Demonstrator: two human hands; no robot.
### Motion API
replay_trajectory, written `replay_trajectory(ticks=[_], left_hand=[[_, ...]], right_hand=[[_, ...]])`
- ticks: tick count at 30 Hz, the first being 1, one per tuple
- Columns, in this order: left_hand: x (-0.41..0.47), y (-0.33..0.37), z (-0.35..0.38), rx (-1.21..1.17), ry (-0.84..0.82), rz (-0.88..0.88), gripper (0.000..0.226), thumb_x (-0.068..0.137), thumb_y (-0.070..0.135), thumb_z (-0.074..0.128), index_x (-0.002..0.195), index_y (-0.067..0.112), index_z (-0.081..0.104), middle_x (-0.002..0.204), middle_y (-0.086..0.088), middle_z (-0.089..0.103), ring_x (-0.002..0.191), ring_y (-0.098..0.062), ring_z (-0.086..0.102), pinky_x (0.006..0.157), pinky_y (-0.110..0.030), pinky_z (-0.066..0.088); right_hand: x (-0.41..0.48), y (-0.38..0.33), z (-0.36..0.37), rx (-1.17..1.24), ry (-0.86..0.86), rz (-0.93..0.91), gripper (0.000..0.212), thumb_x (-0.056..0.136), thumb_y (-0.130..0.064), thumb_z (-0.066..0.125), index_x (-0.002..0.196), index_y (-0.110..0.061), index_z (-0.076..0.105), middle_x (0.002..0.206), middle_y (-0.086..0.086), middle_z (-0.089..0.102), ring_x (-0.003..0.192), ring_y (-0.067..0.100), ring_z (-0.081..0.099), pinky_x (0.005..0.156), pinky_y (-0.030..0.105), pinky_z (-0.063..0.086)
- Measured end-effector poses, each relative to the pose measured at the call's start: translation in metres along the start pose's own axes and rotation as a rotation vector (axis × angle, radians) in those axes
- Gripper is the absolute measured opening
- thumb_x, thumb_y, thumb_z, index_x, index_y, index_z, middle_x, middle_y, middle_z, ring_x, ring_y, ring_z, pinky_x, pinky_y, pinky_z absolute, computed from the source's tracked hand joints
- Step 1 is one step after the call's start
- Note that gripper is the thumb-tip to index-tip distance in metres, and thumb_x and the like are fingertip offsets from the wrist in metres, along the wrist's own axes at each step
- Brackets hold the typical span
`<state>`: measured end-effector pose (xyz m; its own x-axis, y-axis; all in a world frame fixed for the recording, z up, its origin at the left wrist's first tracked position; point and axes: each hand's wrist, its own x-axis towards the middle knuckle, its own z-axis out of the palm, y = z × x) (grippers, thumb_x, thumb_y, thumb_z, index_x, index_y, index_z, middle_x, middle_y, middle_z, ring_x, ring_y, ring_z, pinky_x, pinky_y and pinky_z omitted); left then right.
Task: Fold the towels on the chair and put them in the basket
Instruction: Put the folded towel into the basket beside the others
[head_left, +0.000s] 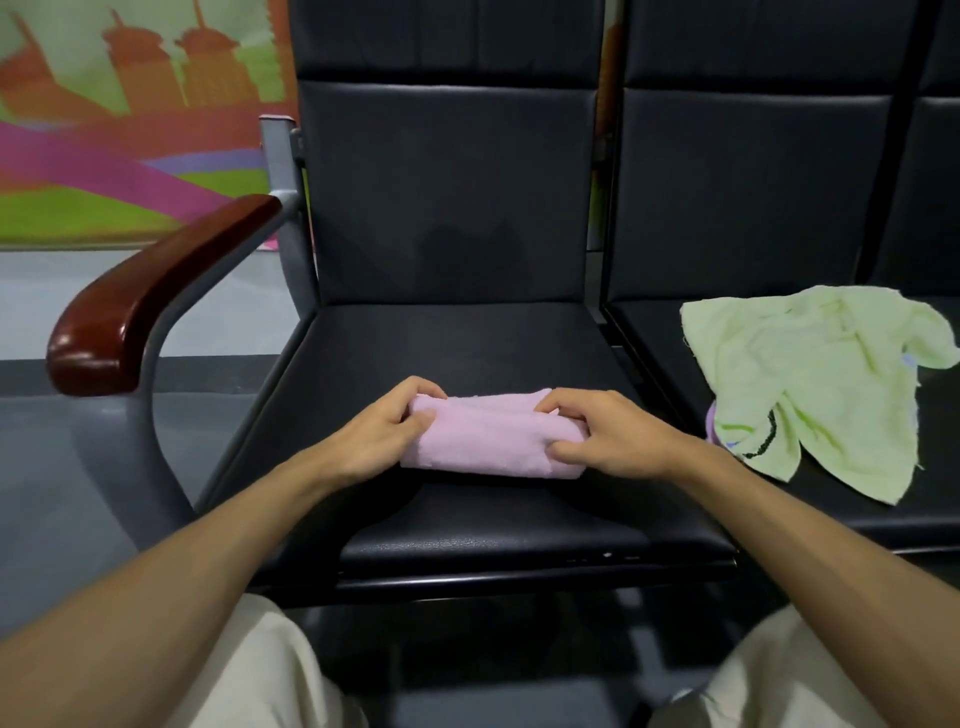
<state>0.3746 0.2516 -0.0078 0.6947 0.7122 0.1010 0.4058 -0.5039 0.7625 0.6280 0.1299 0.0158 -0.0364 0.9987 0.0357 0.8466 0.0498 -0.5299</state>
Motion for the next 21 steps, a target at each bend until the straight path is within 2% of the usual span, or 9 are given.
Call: replay_trajectory(ticks=[2,4,6,7,11,15,18,21], left_hand=[[-0.007,0.006,-0.002,-0.067,-0.018,0.009,0.017,0.100,0.019,0.048,0.110,0.031,0.056,0.116,0.011,0.060,0.108,-0.005,0.054,0.090,-0.015,0.040],[-0.016,0.012,-0.004,-0.095,-0.127,-0.007,0.021,0.092,0.022,0.063,0.110,0.032,0.060,0.114,0.016,0.061,0.103,0.005,0.055,0.086,-0.011,0.040],[-0.024,0.016,-0.005,0.015,-0.237,-0.006,0.042,0.077,0.022,0.081,0.113,0.030,0.060,0.109,0.022,0.060,0.099,0.009,0.055,0.082,-0.006,0.039],[-0.025,0.017,-0.004,0.058,-0.248,-0.003,0.046,0.073,0.020,0.083,0.112,0.029,0.060,0.106,0.022,0.060,0.097,0.008,0.056,0.081,-0.007,0.040],[-0.021,0.021,0.001,-0.117,-0.100,-0.022,0.031,0.085,0.008,0.071,0.108,0.024,0.059,0.104,0.007,0.065,0.090,0.003,0.060,0.080,-0.015,0.048],[-0.004,0.016,0.006,-0.136,0.013,-0.149,0.019,0.092,0.016,0.063,0.110,0.021,0.058,0.107,0.004,0.065,0.100,-0.011,0.062,0.088,-0.025,0.050],[0.009,0.012,0.012,0.053,0.051,-0.256,0.025,0.091,0.030,0.064,0.112,0.019,0.057,0.108,0.003,0.063,0.100,-0.013,0.060,0.085,-0.026,0.048],[0.018,0.011,0.015,0.227,0.099,-0.398,0.042,0.087,0.053,0.060,0.110,0.018,0.053,0.106,0.002,0.059,0.096,-0.016,0.058,0.079,-0.029,0.045]], right_hand=[[-0.005,0.001,-0.001,0.167,0.009,0.026,0.022,0.075,-0.025,0.069,0.096,-0.031,0.065,0.083,-0.006,0.068,0.075,0.016,0.060,0.071,0.034,0.048],[-0.009,0.002,-0.002,0.338,0.023,0.051,0.018,0.076,-0.019,0.070,0.094,-0.021,0.069,0.089,0.003,0.071,0.080,0.023,0.066,0.070,0.039,0.054],[-0.012,0.001,-0.003,0.459,0.026,0.099,0.011,0.082,-0.009,0.069,0.093,-0.011,0.069,0.088,0.010,0.070,0.072,0.018,0.064,0.059,0.031,0.053],[-0.014,0.000,-0.003,0.490,0.019,0.126,0.009,0.084,-0.007,0.068,0.093,-0.008,0.069,0.085,0.010,0.069,0.068,0.013,0.063,0.054,0.027,0.050],[-0.010,-0.001,-0.001,0.560,0.035,0.247,0.008,0.088,-0.005,0.062,0.092,-0.002,0.068,0.081,0.009,0.064,0.063,0.012,0.059,0.047,0.023,0.045],[0.001,0.004,0.002,0.458,0.082,0.331,0.008,0.086,-0.011,0.064,0.088,-0.008,0.071,0.088,0.011,0.069,0.071,0.018,0.063,0.050,0.024,0.049],[0.010,0.007,0.004,0.223,0.100,0.330,0.008,0.085,-0.018,0.064,0.086,-0.015,0.072,0.089,0.003,0.069,0.074,0.014,0.065,0.050,0.019,0.050],[0.020,0.014,0.004,0.100,0.068,0.375,0.005,0.086,-0.027,0.067,0.087,-0.023,0.071,0.092,-0.003,0.069,0.084,0.014,0.066,0.070,0.025,0.055]])
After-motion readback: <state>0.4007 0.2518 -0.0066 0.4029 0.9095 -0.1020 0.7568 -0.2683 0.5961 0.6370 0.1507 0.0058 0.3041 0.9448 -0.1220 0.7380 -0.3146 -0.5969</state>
